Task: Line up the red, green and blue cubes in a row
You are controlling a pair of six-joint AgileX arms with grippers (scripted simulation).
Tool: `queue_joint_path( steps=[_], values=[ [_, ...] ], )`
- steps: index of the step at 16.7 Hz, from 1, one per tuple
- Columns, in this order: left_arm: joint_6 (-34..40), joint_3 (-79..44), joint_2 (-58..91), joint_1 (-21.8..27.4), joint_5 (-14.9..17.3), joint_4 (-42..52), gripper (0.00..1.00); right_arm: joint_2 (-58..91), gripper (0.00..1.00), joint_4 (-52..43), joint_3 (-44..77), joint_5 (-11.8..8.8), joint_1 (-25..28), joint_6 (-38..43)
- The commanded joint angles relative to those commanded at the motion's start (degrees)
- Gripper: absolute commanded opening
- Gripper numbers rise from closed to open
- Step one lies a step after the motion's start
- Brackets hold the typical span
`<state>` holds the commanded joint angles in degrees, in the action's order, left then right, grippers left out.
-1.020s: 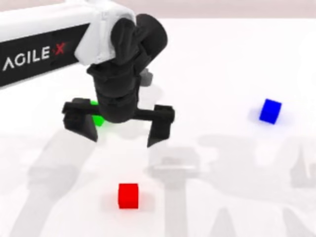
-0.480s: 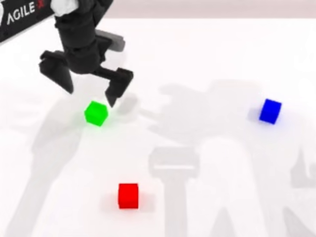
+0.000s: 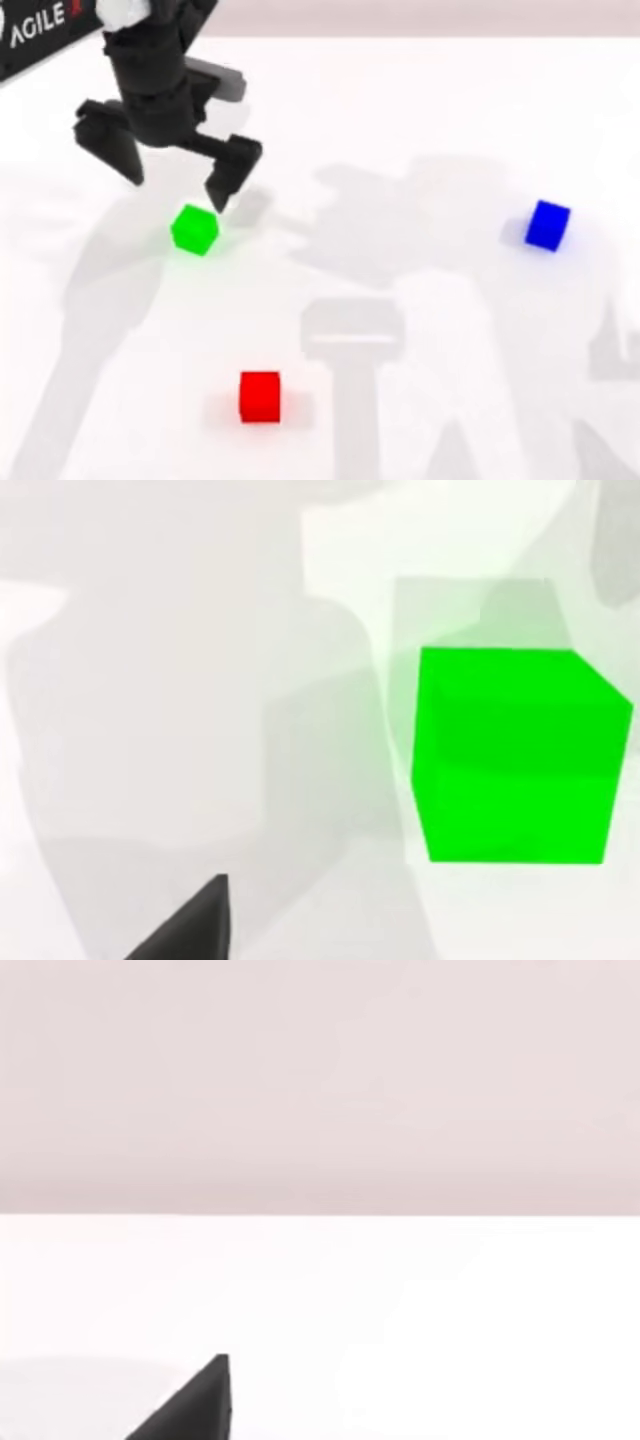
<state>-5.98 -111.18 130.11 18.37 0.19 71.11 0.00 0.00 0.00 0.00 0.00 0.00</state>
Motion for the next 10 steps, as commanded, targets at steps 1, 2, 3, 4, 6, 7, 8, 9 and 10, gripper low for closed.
queue_joint_path(
  steps=[1, 2, 3, 4, 6, 7, 8, 9, 10],
  values=[
    [0.0, 1.1, 0.4, -0.1, 0.0, -1.3, 1.00, 0.0, 1.00, 0.0, 0.0, 0.0, 0.0, 0.0],
    [0.0, 2.5, 0.9, -0.1, 0.0, -3.3, 1.00, 0.0, 1.00, 0.0, 0.0, 0.0, 0.0, 0.0],
    [-0.1, 4.1, 1.6, -0.1, 0.0, -5.8, 1.00, 0.0, 1.00, 0.0, 0.0, 0.0, 0.0, 0.0],
    [-0.1, 5.8, 2.4, -0.1, 0.0, -8.6, 1.00, 0.0, 1.00, 0.0, 0.0, 0.0, 0.0, 0.0],
    [-0.2, 9.0, 3.8, -0.2, 0.1, -13.4, 1.00, 0.0, 1.00, 0.0, 0.0, 0.0, 0.0, 0.0],
    [-0.2, 10.3, 4.4, -0.2, 0.1, -15.0, 1.00, 0.0, 1.00, 0.0, 0.0, 0.0, 0.0, 0.0],
    [-0.3, 11.0, 4.8, -0.2, 0.1, -15.9, 1.00, 0.0, 1.00, 0.0, 0.0, 0.0, 0.0, 0.0],
    [-0.3, 11.3, 4.9, -0.2, 0.1, -16.3, 1.00, 0.0, 1.00, 0.0, 0.0, 0.0, 0.0, 0.0],
    [-0.3, 11.3, 4.9, -0.2, 0.1, -16.3, 1.00, 0.0, 1.00, 0.0, 0.0, 0.0, 0.0, 0.0]
  ],
)
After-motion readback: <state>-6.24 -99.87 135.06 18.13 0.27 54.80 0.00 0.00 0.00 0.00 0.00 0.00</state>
